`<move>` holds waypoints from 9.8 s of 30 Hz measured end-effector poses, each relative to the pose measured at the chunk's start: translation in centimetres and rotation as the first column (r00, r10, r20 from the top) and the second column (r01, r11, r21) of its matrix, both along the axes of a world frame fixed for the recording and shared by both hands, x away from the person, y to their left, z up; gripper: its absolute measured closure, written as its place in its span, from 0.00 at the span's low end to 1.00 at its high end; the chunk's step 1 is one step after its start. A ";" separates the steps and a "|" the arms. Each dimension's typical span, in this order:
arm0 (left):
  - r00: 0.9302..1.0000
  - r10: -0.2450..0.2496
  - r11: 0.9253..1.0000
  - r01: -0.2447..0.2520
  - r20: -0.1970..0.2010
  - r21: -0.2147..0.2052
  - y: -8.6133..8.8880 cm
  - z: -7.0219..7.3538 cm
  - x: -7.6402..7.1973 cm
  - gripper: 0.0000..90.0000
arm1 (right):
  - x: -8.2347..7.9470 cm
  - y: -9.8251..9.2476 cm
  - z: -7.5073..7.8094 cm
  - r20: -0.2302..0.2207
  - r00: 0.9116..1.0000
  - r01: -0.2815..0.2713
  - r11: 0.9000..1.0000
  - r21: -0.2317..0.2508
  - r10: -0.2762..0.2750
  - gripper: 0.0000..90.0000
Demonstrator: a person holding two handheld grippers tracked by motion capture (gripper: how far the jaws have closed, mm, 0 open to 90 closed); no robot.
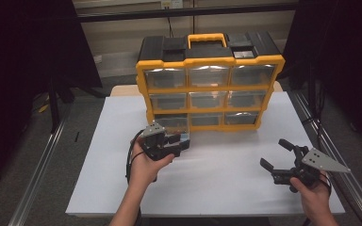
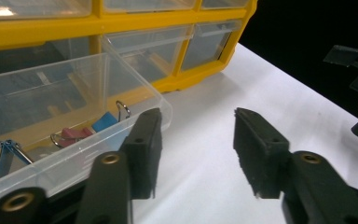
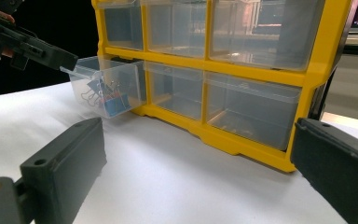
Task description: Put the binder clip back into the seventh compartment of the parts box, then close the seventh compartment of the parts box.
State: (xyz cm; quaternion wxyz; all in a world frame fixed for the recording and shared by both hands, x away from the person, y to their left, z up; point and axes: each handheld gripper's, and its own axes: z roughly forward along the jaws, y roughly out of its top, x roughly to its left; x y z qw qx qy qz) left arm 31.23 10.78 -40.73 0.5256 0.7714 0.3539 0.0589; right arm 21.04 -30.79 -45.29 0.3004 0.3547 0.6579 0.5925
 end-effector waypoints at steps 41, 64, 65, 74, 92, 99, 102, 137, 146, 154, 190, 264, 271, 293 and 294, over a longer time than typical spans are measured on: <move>0.998 0.065 0.994 -0.066 0.010 0.088 0.8 -0.9 0.2 0.94 | 0.1 0.0 0.0 0.001 1.000 0.000 1.000 -0.001 0.000 0.03; 0.988 0.155 0.985 -0.155 0.007 0.077 1.6 -1.1 0.8 1.00 | 0.0 0.0 0.0 0.002 1.000 0.003 1.000 -0.005 -0.003 0.03; 0.988 0.155 0.985 -0.155 0.006 0.076 1.6 -1.1 0.8 1.00 | 0.0 0.0 0.0 0.002 1.000 0.001 1.000 -0.003 -0.001 0.03; 0.986 0.167 0.982 -0.167 0.005 0.088 1.4 -1.0 0.9 1.00 | -0.3 -0.4 0.0 0.000 1.000 0.014 1.000 -0.001 -0.014 0.03; 0.983 0.183 0.981 -0.182 -0.008 0.068 1.4 -1.0 1.2 1.00 | -0.3 -0.5 0.0 0.003 1.000 0.019 1.000 0.001 -0.019 0.03; 0.981 0.193 0.979 -0.192 -0.010 0.066 1.4 -1.0 1.3 1.00 | -0.3 -0.4 0.0 0.003 1.000 0.015 1.000 -0.003 -0.015 0.03; 0.981 0.194 0.979 -0.193 -0.007 0.069 1.4 -1.0 1.4 1.00 | -0.4 -0.5 0.0 0.002 1.000 0.016 1.000 -0.003 -0.016 0.03; 0.967 0.253 0.966 -0.253 0.013 0.055 0.6 -1.2 2.4 1.00 | -0.4 -0.7 0.0 0.001 1.000 0.025 1.000 -0.003 -0.025 0.03; 0.967 0.256 0.965 -0.256 0.017 0.053 0.5 -1.2 2.7 1.00 | -0.4 -0.7 0.0 0.004 1.000 0.027 1.000 -0.003 -0.027 0.03; 0.963 0.269 0.961 -0.270 0.022 0.062 0.7 -1.1 2.8 1.00 | -0.4 -0.7 0.0 0.001 1.000 0.027 1.000 -0.004 -0.027 0.03; 0.957 0.287 0.955 -0.288 0.028 0.069 0.4 -1.1 3.9 1.00 | -0.3 -0.6 -0.1 0.000 1.000 0.024 1.000 -0.001 -0.024 0.03; 0.932 0.359 0.928 -0.363 0.060 0.080 -0.2 -1.0 6.4 1.00 | -0.4 -0.7 0.0 0.001 1.000 0.026 1.000 0.001 -0.026 0.03; 0.927 0.366 0.923 -0.372 0.077 0.093 -0.4 -1.0 7.0 1.00 | -0.4 -0.9 -0.1 -0.005 1.000 0.029 1.000 0.003 -0.029 0.03; 0.939 0.317 0.948 -0.318 0.132 -0.011 1.2 -1.6 4.7 0.74 | -0.5 -0.9 -0.1 -0.004 0.999 0.033 0.999 0.003 -0.033 0.03; 0.944 0.302 0.953 -0.301 0.136 -0.026 1.7 -1.6 4.3 0.70 | -0.5 -0.9 -0.1 -0.002 1.000 0.028 1.000 0.003 -0.028 0.03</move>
